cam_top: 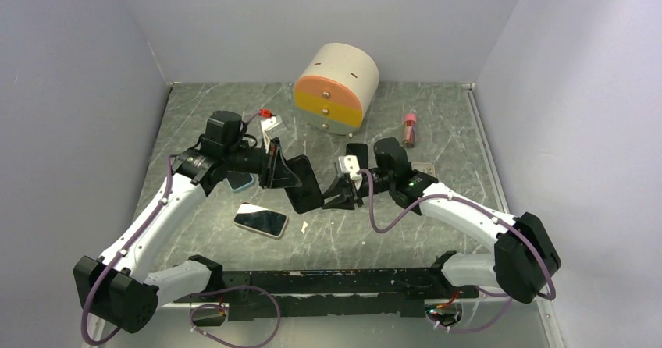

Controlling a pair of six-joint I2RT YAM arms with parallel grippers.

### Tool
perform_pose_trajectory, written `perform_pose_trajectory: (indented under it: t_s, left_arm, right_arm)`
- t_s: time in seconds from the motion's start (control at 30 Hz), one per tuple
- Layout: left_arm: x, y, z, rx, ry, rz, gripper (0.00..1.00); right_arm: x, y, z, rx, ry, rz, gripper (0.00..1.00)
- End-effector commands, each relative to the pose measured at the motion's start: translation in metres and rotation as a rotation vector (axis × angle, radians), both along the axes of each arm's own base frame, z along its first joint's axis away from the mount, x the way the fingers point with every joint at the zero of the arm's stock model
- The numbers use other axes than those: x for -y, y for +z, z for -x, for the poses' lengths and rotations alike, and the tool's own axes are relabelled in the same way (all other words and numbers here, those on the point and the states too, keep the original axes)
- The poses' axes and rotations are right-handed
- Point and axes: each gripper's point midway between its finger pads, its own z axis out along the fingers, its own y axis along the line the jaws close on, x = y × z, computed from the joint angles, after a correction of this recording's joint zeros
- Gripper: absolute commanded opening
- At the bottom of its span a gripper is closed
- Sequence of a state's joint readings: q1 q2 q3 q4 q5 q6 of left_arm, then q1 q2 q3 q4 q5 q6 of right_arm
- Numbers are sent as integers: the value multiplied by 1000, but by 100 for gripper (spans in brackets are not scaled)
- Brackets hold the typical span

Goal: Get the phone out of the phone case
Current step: Remove the phone case from the phone.

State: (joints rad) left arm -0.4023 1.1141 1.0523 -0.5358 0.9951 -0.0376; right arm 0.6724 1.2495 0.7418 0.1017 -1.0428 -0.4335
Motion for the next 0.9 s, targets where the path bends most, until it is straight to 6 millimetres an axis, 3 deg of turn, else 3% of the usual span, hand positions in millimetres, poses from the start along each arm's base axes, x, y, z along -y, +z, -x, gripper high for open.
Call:
perform_pose_trajectory:
  t_s: [0.0, 0.17, 0.3, 0.47, 0.67, 0.87]
  left_arm:
    - [1, 34, 13, 132, -85, 73, 3]
    - [2, 33, 18, 106, -118, 83, 2]
    - [4, 35, 24, 82, -155, 101, 3]
    - [4, 36, 28, 64, -177, 111, 2]
    - [-2, 28, 17, 103, -100, 38, 2]
    - [-10, 20, 8, 177, -19, -18, 3]
  right_arm:
    - [-6, 20, -2, 94, 45, -43, 28]
    - [-8, 17, -3, 114, 61, -30, 13]
    - [-12, 9, -2, 229, 95, 1, 0]
    - [-15, 1, -11, 331, 95, 65, 0]
    - [-12, -7, -12, 309, 92, 113, 0]
    - [-8, -4, 5, 235, 130, 96, 26]
